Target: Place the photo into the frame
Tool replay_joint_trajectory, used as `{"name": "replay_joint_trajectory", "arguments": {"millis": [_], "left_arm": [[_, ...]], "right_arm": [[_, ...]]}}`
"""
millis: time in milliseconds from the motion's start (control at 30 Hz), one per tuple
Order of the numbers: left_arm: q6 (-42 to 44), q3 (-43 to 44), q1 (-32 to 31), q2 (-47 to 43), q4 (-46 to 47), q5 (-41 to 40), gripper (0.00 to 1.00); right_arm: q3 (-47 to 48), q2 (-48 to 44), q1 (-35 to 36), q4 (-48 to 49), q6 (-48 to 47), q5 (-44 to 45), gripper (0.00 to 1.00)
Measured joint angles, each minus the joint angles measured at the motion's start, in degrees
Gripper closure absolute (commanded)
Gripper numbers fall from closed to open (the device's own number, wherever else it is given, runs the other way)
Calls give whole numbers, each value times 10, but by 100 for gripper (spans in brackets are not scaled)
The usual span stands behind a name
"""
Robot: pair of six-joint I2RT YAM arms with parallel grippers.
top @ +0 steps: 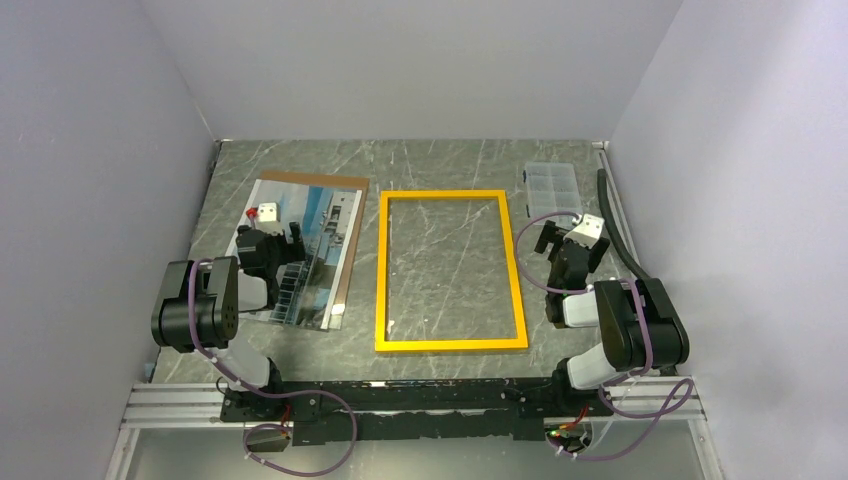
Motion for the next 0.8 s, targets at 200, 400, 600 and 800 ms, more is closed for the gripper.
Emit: {"name": "replay_joint_trajectory", "arguments": {"millis": [200, 400, 600, 800], "left_arm": [[1, 10, 0, 0, -23, 12, 3], [4, 147, 4, -23, -231, 33, 2], [7, 261, 20, -56, -369, 76, 2], [-7, 331, 31, -66, -514, 99, 2]], "right_arm": [[0, 0, 0, 0, 0, 1, 0], [-6, -7, 4, 5, -2, 3, 0], [12, -51, 23, -79, -3, 43, 0], [166, -170, 30, -292, 51, 50, 0]]}}
